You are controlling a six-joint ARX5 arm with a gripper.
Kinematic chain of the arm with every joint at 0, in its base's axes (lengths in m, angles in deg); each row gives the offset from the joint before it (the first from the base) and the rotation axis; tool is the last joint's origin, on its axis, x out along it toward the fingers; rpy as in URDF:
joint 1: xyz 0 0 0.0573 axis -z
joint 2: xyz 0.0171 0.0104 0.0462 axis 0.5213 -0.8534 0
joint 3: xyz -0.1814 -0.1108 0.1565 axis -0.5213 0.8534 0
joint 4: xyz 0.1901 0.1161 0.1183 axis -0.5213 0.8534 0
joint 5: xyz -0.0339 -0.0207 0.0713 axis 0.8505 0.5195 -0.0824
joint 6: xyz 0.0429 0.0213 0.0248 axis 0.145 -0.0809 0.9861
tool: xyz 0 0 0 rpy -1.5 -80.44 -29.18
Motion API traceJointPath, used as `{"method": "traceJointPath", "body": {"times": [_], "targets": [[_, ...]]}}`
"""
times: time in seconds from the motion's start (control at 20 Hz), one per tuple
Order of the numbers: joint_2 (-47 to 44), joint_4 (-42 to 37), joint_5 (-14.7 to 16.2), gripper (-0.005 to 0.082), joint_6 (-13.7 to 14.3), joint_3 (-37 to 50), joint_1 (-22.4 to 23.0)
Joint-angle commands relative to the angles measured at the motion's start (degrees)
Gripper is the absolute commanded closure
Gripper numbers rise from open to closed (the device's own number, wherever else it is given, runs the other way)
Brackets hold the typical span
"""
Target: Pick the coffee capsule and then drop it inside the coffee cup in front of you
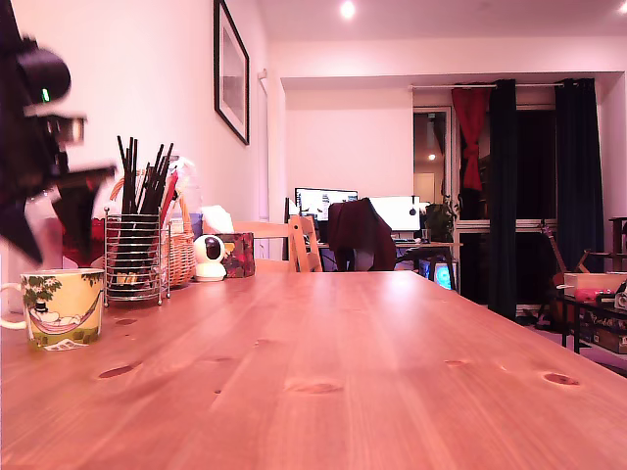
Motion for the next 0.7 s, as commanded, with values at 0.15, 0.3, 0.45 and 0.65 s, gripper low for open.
{"method": "traceJointPath", "body": {"times": [0.15,0.3,0.45,0.65], "targets": [[7.85,0.04,0.48,0.0779,0.44,0.24,-0.04],[12.61,-0.44,3.23,0.0779,0.24,3.13,-0.04],[17.14,-2.60,3.80,0.0779,-0.46,9.35,-0.07],[22.62,-6.38,5.55,0.0779,-3.30,19.47,0.04]]}}
